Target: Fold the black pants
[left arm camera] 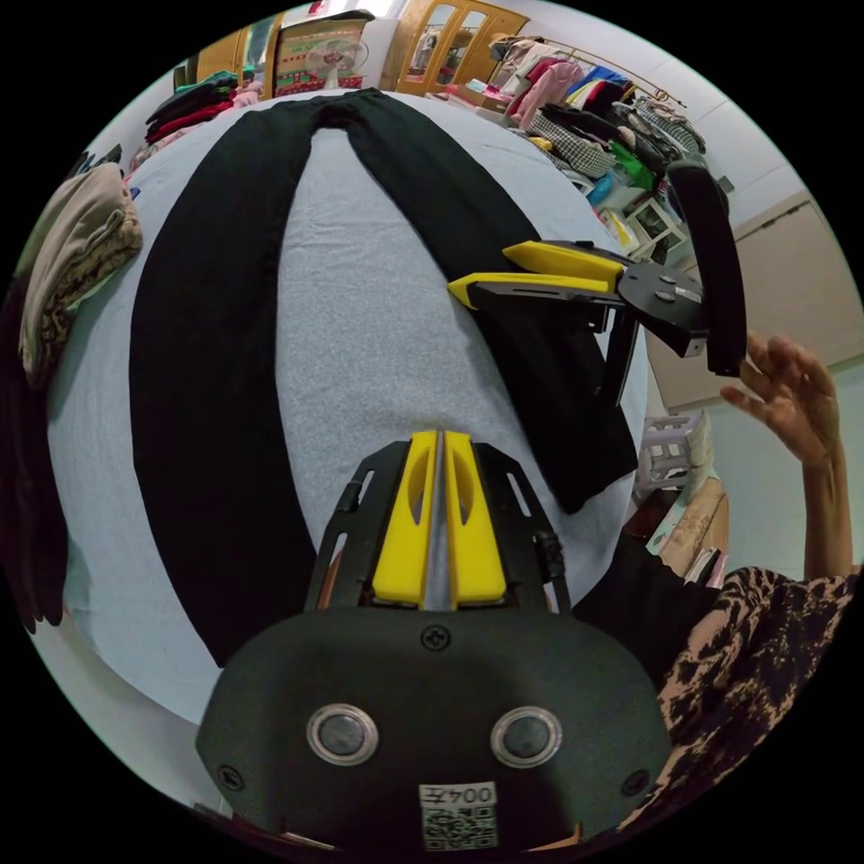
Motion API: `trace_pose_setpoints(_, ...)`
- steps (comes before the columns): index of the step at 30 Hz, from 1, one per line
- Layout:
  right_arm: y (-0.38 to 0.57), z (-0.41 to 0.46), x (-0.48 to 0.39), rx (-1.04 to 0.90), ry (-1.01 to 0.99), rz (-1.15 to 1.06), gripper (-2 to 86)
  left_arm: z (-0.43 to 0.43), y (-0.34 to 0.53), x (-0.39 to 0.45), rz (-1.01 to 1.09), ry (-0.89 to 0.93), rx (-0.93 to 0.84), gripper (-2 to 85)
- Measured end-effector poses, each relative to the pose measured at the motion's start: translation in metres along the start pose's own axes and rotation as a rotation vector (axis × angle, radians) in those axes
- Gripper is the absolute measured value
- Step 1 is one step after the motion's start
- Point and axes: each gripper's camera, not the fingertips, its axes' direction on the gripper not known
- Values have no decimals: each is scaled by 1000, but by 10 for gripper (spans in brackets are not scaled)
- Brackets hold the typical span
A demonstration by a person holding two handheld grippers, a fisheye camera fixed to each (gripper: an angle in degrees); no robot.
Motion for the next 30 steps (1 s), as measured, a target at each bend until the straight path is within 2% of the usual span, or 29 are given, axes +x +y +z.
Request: trace_pose_setpoints(30, -9, 11, 5, 1, 0, 0, 179, 2, 6, 6, -4, -13, 3, 15)
